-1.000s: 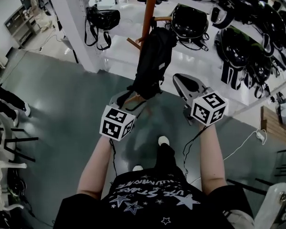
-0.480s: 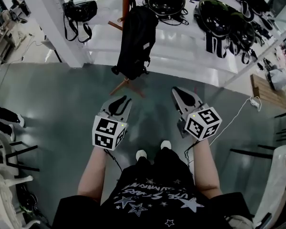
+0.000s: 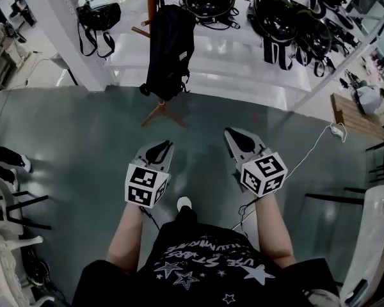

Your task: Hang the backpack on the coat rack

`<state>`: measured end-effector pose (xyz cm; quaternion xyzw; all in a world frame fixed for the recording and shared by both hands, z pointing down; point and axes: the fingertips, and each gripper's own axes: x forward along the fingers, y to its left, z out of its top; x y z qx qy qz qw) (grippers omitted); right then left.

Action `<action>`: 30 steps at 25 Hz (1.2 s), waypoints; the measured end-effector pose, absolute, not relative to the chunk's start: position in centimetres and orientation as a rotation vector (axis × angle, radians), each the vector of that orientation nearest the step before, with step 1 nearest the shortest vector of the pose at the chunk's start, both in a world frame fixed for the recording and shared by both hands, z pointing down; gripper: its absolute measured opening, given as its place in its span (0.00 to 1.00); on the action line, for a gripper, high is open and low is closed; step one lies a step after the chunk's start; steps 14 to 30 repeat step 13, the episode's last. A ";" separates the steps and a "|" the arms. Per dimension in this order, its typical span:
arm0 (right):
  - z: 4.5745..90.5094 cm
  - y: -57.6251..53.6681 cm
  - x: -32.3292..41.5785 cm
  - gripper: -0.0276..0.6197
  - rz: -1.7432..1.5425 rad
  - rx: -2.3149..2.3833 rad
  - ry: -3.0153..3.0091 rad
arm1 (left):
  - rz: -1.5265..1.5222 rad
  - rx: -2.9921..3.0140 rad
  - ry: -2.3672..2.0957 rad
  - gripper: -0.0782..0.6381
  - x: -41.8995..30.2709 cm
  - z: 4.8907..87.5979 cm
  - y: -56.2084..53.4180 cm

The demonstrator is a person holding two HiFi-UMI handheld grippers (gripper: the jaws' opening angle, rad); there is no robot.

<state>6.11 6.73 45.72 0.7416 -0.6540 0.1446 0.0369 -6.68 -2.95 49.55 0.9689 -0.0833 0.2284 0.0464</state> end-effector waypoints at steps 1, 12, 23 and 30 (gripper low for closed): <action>45.8 7.8 5.9 0.06 0.451 2.279 -2.006 | 0.706 2.958 -0.253 0.17 -6.8 49.4 -1.9; 45.2 18.6 2.9 0.06 0.459 2.317 -2.023 | 0.750 2.976 -0.271 0.15 -9.5 48.7 9.5; 45.2 19.6 2.3 0.06 0.460 2.313 -2.029 | 0.758 2.975 -0.275 0.14 -10.0 48.8 10.5; 45.2 19.6 2.3 0.06 0.460 2.313 -2.029 | 0.758 2.975 -0.275 0.14 -10.0 48.8 10.5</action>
